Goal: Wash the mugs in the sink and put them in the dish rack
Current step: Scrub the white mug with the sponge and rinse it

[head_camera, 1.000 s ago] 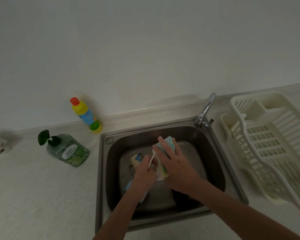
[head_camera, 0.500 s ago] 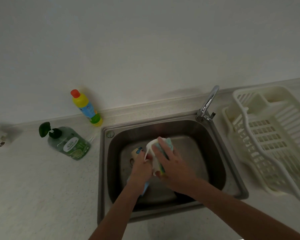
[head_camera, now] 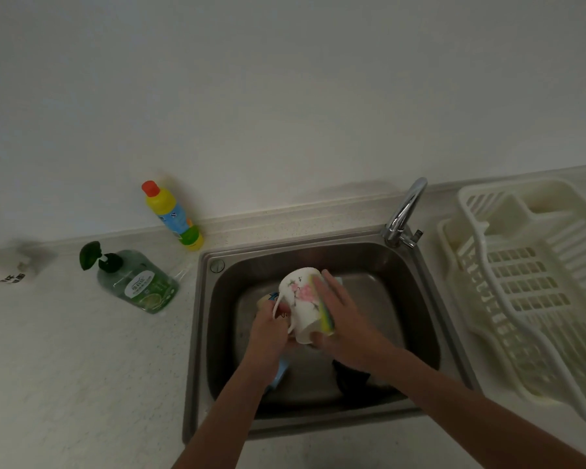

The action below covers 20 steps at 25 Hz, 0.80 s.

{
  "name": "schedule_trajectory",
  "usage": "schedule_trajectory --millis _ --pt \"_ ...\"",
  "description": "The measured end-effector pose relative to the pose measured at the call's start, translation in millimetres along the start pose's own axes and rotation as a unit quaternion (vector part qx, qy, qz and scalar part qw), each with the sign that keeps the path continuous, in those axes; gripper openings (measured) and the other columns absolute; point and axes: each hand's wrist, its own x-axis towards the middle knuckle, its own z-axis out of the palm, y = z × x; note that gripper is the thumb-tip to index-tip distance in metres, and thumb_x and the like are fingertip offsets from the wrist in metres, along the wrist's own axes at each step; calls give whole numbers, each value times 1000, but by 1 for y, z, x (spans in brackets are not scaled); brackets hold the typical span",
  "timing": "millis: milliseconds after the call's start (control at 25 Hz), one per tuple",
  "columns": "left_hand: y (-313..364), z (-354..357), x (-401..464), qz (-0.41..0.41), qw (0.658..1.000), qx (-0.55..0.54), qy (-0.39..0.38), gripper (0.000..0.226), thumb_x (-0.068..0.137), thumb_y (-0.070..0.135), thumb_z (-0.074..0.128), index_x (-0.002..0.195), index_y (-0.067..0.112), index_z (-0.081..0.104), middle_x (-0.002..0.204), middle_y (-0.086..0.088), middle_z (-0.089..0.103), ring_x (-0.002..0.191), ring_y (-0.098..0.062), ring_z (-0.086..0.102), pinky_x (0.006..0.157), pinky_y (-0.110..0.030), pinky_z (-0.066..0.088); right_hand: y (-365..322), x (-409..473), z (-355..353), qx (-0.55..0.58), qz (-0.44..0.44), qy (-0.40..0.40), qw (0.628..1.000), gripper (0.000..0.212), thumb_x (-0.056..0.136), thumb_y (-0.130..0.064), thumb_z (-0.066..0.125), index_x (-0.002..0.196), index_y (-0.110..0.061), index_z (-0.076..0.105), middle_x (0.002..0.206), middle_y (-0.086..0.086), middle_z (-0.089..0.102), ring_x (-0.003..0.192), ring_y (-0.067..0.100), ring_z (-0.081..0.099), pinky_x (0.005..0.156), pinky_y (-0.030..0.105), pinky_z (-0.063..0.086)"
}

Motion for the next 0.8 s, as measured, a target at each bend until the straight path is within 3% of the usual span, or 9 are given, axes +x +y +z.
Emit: schedule_trajectory --millis 120,200,280,400,440,560,640,720,800 --pt "6 13 -5 41 994 103 2 20 99 4 40 106 13 56 107 -14 63 96 -26 65 79 -46 60 -3 4 2 -189 -123 43 973 100 81 -35 73 157 -23 10 165 4 -11 150 37 -5 119 52 24" --pt "8 17 -11 33 994 95 -32 20 98 0 40 103 12 56 108 -14 62 96 -25 65 69 -33 61 -1 12 -16 -173 -115 10 978 107 77 -35 78 157 -22 10 164 3 -11 147 23 -11 119 45 19" --pt "8 16 -15 -2 999 29 -45 25 96 -4 41 109 8 59 109 -15 66 95 -25 67 63 -27 58 5 18 -35 -74 -55 -47 995 114 73 -30 83 157 -30 7 163 -8 -12 145 9 -5 117 34 23" --pt "4 19 -16 -58 984 -165 -43 37 92 -12 38 117 2 62 110 -21 71 98 -32 70 63 -34 58 18 18 -46 196 43 -76 977 109 72 -23 84 153 -42 13 161 -11 12 147 14 22 114 42 39" --pt "2 21 -14 -64 978 -196 -31 36 93 -11 38 115 2 63 108 -20 71 97 -32 70 63 -36 59 21 15 -45 218 47 -65 973 108 72 -22 83 153 -41 15 161 -10 16 146 15 26 114 43 38" --pt "-6 34 -2 -17 995 -88 35 29 96 -4 42 109 11 62 107 -15 70 96 -28 69 69 -40 60 24 7 -36 3 -53 -61 997 100 80 -20 74 157 -28 11 164 -9 -7 152 21 6 118 35 28" --pt "-11 41 2 52 995 66 56 26 95 -1 43 106 16 59 107 -13 66 95 -24 67 77 -41 60 23 3 -24 -166 -148 -27 975 95 84 -27 69 158 -24 9 164 -2 -16 151 36 -7 117 44 26" --pt "-12 41 -2 86 987 131 38 25 95 -1 44 105 17 57 106 -9 64 95 -22 64 81 -44 59 19 5 -18 -212 -157 -26 964 98 82 -34 70 157 -26 7 164 1 -17 148 44 -11 114 56 30" --pt "-12 34 -5 74 989 126 -2 22 96 0 44 106 15 57 107 -10 63 98 -23 64 83 -48 58 19 13 -25 -182 -137 -35 973 106 76 -40 75 157 -28 7 164 -3 -16 149 41 -6 114 53 33"
